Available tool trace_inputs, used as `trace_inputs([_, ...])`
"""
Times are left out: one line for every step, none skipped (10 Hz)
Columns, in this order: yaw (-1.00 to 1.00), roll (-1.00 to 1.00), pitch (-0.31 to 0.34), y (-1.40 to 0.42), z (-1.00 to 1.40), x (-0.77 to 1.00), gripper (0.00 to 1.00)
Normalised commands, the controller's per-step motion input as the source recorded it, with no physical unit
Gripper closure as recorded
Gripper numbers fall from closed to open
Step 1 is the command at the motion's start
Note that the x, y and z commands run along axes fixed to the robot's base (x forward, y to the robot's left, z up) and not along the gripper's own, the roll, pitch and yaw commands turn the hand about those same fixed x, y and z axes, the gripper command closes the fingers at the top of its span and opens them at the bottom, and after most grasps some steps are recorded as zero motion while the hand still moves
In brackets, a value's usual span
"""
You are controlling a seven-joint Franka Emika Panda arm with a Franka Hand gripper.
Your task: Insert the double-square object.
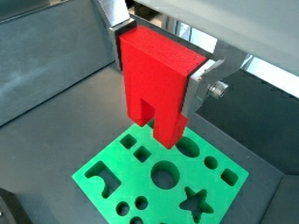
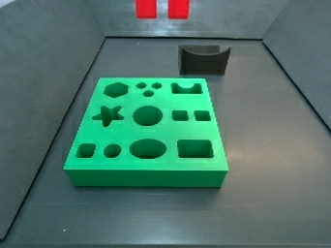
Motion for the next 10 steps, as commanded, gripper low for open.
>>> trace_inputs([0.00, 0.00, -0.026, 0.02, -0.74, 0.20, 1.00])
trace_inputs([0.00, 0.01, -0.031, 0.00, -0.71, 0.15, 1.00])
trace_inputs([0.00, 0.00, -0.030, 0.03, -0.65, 0.15, 1.00])
trace_inputs([0.00, -0.02, -0.033, 0.03, -0.62, 0.15, 1.00])
trace_inputs([0.00, 0.00, -0.050, 0.00, -0.62, 0.13, 1.00])
trace_inputs([0.00, 0.00, -0.071, 0.00, -0.61, 0.09, 1.00])
trace_inputs([-0.01, 0.00, -0.077, 0.00, -0.58, 0.09, 1.00])
trace_inputs([-0.01, 0.05, -0.040, 0.00, -0.57, 0.12, 1.00])
trace_inputs([0.00, 0.06, -0.060, 0.00, -0.59, 0.09, 1.00])
trace_inputs([0.00, 0.07, -0.034, 0.00, -0.54, 0.07, 1.00])
